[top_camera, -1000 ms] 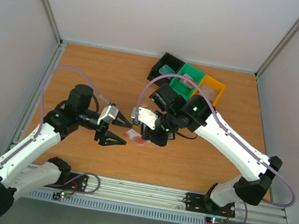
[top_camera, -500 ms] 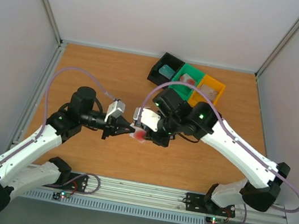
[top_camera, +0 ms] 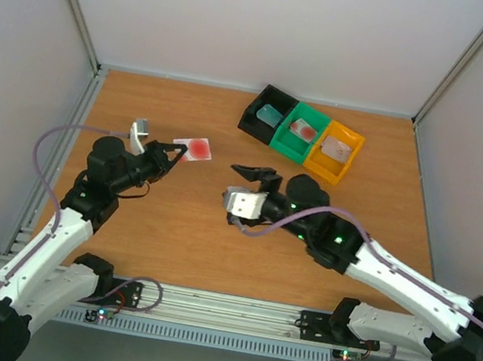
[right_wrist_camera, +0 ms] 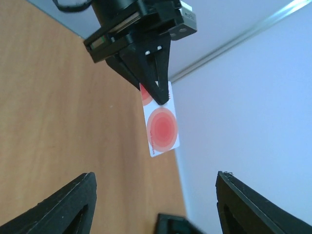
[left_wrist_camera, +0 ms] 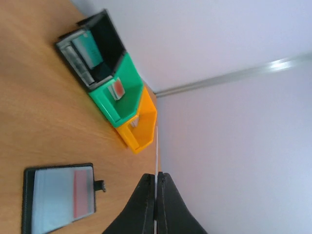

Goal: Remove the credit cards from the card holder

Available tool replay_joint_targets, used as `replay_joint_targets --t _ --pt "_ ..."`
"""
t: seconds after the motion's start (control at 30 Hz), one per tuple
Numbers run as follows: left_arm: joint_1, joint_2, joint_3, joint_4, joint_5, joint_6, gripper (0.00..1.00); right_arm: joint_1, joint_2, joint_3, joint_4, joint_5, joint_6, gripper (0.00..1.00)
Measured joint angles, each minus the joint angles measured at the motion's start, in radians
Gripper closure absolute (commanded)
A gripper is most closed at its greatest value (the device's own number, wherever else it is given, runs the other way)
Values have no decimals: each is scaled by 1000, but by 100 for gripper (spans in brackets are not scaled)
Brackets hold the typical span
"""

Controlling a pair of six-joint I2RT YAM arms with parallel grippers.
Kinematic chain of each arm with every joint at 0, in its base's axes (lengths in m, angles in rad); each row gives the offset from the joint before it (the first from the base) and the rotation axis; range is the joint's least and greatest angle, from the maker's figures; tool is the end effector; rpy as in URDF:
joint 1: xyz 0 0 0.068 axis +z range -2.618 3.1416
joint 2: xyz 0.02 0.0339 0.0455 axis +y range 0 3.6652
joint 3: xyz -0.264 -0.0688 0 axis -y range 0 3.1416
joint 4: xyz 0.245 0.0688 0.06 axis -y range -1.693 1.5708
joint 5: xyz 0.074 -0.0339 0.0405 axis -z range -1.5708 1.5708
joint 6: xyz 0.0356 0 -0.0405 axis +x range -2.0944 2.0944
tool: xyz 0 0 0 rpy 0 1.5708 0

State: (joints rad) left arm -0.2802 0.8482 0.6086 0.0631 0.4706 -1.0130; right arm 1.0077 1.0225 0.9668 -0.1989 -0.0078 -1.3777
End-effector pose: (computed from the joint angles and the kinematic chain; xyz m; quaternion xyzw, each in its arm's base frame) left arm 0.1894 -0.0713 0.2931 -0.1274 0.7497 -0.5188 0.3906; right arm 0.1260 0.2001 0.3575 -0.7362 0.2898 -0.1095 0.6017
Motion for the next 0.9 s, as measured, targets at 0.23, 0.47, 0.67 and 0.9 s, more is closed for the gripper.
replay_joint_targets --t 0.23,0.47,0.67,0.9 --pt "29 -39 0 -81 -60 -321 100 4 215 -24 323 -16 -199 31" --pt "29 -46 0 -81 -58 -464 100 3 346 10 425 -23 -283 29" --pt "28 -45 0 -77 -54 -511 100 -31 438 64 459 -37 -288 46" --pt "27 -45 0 -74 -52 -529 100 -60 522 106 496 -37 -312 71"
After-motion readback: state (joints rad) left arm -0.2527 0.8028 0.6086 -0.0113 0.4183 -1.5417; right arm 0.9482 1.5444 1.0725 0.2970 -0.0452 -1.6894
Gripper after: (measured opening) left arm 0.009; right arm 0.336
